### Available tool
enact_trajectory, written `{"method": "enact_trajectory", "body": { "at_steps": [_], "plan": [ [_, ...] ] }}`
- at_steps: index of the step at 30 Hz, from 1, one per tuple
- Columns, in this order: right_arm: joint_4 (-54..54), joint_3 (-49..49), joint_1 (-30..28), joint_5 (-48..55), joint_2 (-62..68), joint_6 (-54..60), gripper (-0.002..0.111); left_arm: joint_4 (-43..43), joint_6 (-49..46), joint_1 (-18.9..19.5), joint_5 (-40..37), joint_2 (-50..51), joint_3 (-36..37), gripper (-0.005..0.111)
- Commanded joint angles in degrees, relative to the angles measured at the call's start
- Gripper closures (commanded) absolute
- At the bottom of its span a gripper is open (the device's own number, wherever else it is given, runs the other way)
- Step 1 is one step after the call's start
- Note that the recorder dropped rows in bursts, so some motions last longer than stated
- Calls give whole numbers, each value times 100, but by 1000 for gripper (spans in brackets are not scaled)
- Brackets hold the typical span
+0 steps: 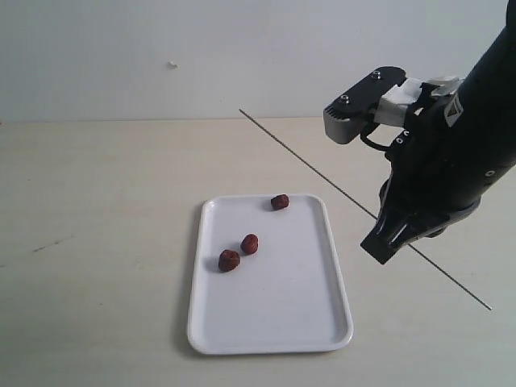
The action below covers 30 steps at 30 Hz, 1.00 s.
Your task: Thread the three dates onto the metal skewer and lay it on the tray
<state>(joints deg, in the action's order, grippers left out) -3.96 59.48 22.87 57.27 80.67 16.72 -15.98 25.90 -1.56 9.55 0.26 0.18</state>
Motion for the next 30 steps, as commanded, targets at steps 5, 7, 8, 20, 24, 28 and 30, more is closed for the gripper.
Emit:
{"method": "enact_trajectory", "body": {
  "at_steps": [5, 7, 8, 20, 24, 28, 30],
  "plan": [
    [-14, -26, -31, -25, -47, -33, 108, 986, 1908, 12, 1641, -26, -18, 80],
    [-14, -26, -31, 18, -47, -33, 108, 1461, 1939, 12, 2094, -26, -18, 82],
    [-14, -26, -31, 19, -47, -44, 108, 1598, 1939, 12, 2294, -26, -18, 83],
    [-55, -26, -31, 74, -47, -42, 108, 2212, 754, 12, 545, 2035, -2213, 87],
    [-19, -26, -31, -44, -47, -266, 108, 1209, 753, 12, -581, 3447, -3077, 87],
    [8, -26, -31, -482, -24, -695, 108, 929, 729, 12, -1157, 4659, -3502, 87],
    [8, -26, -42, -706, 45, -849, 108, 914, 676, -72, -1360, 5102, -3627, 87]
  ]
}}
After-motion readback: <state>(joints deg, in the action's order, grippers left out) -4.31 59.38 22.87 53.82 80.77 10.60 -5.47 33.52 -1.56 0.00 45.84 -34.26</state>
